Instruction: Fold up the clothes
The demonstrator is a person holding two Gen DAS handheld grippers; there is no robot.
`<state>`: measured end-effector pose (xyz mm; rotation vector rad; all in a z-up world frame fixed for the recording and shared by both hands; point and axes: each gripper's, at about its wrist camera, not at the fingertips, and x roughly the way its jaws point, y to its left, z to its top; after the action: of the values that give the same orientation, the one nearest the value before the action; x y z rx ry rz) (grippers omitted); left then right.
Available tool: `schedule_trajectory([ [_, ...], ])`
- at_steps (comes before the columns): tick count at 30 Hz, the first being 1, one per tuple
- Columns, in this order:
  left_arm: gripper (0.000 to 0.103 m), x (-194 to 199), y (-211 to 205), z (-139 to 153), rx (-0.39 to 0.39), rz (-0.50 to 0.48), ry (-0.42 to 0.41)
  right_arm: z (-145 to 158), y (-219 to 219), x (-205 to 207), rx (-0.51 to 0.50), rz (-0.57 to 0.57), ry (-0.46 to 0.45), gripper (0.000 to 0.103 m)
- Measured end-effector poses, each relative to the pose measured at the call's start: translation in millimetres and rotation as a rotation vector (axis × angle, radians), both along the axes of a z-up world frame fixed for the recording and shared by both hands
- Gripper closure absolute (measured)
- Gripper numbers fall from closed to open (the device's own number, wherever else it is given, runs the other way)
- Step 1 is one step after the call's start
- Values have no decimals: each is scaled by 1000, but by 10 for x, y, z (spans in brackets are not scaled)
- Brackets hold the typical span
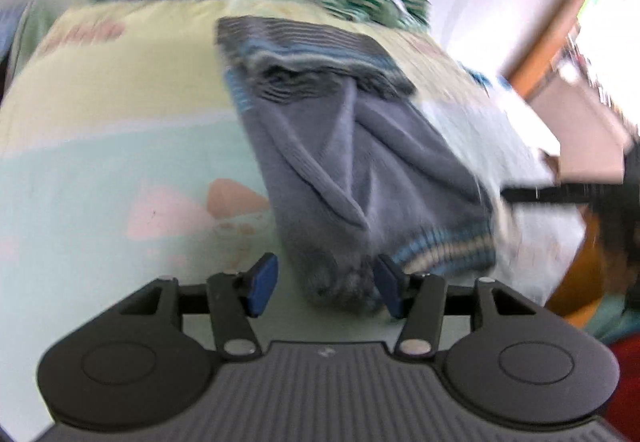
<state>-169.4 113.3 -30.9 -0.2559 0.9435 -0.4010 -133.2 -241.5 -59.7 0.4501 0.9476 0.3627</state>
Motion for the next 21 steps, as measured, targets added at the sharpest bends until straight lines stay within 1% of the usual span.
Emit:
schedule_trajectory([
  [2, 36, 66, 21, -7, -47, 43, 22, -76, -37, 29, 78, -34, 29, 55],
  [3, 33, 94, 8, -12, -49, 54, 32, -107, -23, 61, 98, -38, 44, 54],
  [4, 30, 120, -7, -31, -43, 57, 50, -130, 17, 98, 102, -30, 57, 54],
  [6, 30, 158, -32, -73, -45, 61, 85, -135, 82, 134, 93, 7, 59, 55],
  [8, 31, 144, -41, -75, -55, 69, 78, -134, 108, 158, 87, 33, 51, 61],
  [10, 31, 135, -59, -82, -62, 69, 75, -145, 131, 187, 87, 51, 45, 63],
  [12, 29, 136, -49, -99, -73, 73, 61, -160, 144, 216, 94, 77, 36, 63],
  [13, 29, 141, -60, -99, -69, 65, 57, -160, 157, 233, 87, 93, 30, 66],
  [14, 29, 146, -77, -97, -62, 54, 54, -161, 165, 255, 72, 106, 28, 74],
  [16, 30, 156, -111, -92, -49, 31, 48, -169, 155, 291, 56, 124, 40, 80],
  [19, 29, 171, -161, -85, -29, -2, 40, -180, 88, 323, 99, 133, 94, 87],
  [20, 29, 176, -177, -82, -23, -13, 37, -151, 74, 318, 112, 144, 90, 89],
  [21, 29, 173, -185, -87, -35, -26, 42, -101, 68, 306, 103, 155, 66, 89],
])
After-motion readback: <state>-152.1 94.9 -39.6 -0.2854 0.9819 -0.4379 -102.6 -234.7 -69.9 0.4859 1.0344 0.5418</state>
